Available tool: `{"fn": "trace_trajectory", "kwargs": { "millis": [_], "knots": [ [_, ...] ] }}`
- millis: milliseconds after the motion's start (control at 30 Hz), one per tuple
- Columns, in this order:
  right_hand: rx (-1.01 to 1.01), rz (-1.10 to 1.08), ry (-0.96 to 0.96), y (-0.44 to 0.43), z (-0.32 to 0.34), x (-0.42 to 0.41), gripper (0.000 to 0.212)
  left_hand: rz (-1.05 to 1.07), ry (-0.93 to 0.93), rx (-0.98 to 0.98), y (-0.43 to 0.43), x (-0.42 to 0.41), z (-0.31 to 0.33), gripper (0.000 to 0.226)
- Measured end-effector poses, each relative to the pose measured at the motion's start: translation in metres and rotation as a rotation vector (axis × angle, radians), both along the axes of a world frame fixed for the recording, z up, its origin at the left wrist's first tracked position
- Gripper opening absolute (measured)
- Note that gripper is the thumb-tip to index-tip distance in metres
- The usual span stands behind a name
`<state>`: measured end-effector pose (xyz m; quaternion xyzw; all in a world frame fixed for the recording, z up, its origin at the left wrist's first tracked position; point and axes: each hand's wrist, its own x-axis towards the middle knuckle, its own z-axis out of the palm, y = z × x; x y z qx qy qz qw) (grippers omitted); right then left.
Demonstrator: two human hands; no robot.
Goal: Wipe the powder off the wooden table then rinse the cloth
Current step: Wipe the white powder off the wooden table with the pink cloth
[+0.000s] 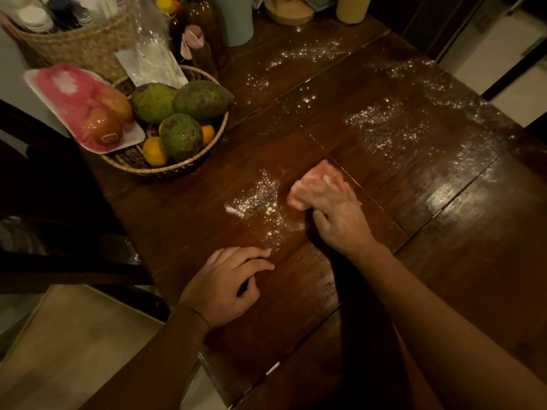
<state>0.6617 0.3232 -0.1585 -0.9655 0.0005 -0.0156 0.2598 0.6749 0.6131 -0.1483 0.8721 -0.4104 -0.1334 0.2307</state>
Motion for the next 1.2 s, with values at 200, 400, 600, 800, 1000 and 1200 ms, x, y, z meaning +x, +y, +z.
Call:
{"fn": "trace_trajectory", "kwargs": {
  "millis": [200,400,600,800,1000,1200],
  "knots": [
    [0.124,0.301,0.103,-0.026,0.008,-0.03,0.037,0.005,-0.009,0.003,-0.001,0.0,0.002,0.039],
    [0.013,-0.262,0.065,0.02,0.009,-0.001,0.059,0.005,-0.011,0.001,-0.002,0.0,0.002,0.04],
    [0.03,0.19,0.099,0.016,0.011,0.011,0.056,0.005,-0.011,0.002,-0.003,0.0,0.002,0.04],
    [0.011,-0.226,0.085,0.008,0.011,0.059,0.056,0.008,-0.001,-0.007,-0.001,0.0,0.002,0.038],
    [0.0,0.218,0.114,0.019,0.011,0.078,0.062,0.001,0.0,-0.024,-0.002,0.0,0.003,0.039],
    [0.176,-0.084,0.117,0.01,0.016,0.093,0.041,0.006,-0.008,-0.025,-0.002,0.0,0.002,0.038]
  ]
}}
